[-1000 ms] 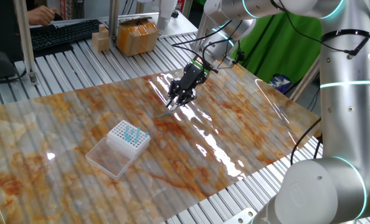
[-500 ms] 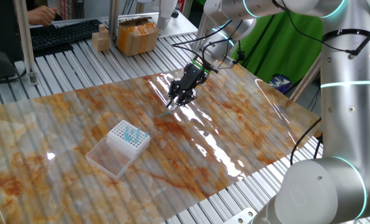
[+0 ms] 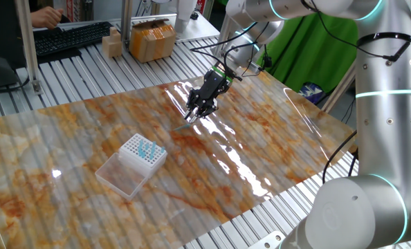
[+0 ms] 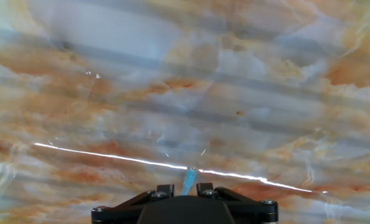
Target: Insert a medium pipette tip into the holder for medium pipette tips
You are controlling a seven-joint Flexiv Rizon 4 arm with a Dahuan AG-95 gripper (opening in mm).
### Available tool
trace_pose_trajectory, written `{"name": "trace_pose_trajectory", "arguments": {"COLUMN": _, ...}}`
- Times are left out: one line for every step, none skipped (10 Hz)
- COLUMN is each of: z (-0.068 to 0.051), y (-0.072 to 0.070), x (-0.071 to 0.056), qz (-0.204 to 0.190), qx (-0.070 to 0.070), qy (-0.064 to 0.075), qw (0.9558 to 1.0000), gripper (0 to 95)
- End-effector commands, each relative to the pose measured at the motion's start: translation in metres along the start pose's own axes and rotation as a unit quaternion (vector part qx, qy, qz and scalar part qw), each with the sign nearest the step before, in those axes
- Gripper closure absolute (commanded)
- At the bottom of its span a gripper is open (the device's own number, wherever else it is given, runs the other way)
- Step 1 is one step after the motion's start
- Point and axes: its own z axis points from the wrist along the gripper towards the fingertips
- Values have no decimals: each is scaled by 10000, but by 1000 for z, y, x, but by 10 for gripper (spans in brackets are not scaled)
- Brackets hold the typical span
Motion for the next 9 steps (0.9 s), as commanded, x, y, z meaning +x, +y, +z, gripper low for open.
{"name": "trace_pose_trajectory", "arguments": {"z": 0, "y": 0, "x": 0, "qz": 6, "qx": -14, "qy": -1, "qw": 10000, "gripper": 760}}
{"name": "trace_pose_trajectory", "arguments": {"z": 0, "y": 0, "x": 0, "qz": 20, "qx": -18, "qy": 14, "qw": 10000, "gripper": 760}}
{"name": "trace_pose_trajectory", "arguments": {"z": 0, "y": -1, "x": 0, "qz": 61, "qx": -34, "qy": 36, "qw": 10000, "gripper": 760}}
{"name": "trace_pose_trajectory", "arguments": {"z": 1, "y": -1, "x": -1, "qz": 101, "qx": -40, "qy": 46, "qw": 9999, "gripper": 760}}
{"name": "trace_pose_trajectory", "arguments": {"z": 2, "y": -1, "x": -1, "qz": 121, "qx": -44, "qy": 55, "qw": 9999, "gripper": 760}}
{"name": "trace_pose_trajectory", "arguments": {"z": 3, "y": -1, "x": -2, "qz": 127, "qx": -44, "qy": 53, "qw": 9999, "gripper": 760}}
{"name": "trace_pose_trajectory", "arguments": {"z": 4, "y": -1, "x": -2, "qz": 130, "qx": -45, "qy": 64, "qw": 9999, "gripper": 760}}
{"name": "trace_pose_trajectory", "arguments": {"z": 5, "y": -1, "x": -3, "qz": 138, "qx": -48, "qy": 79, "qw": 9999, "gripper": 760}}
{"name": "trace_pose_trajectory", "arguments": {"z": 6, "y": -1, "x": -4, "qz": 149, "qx": -51, "qy": 96, "qw": 9998, "gripper": 760}}
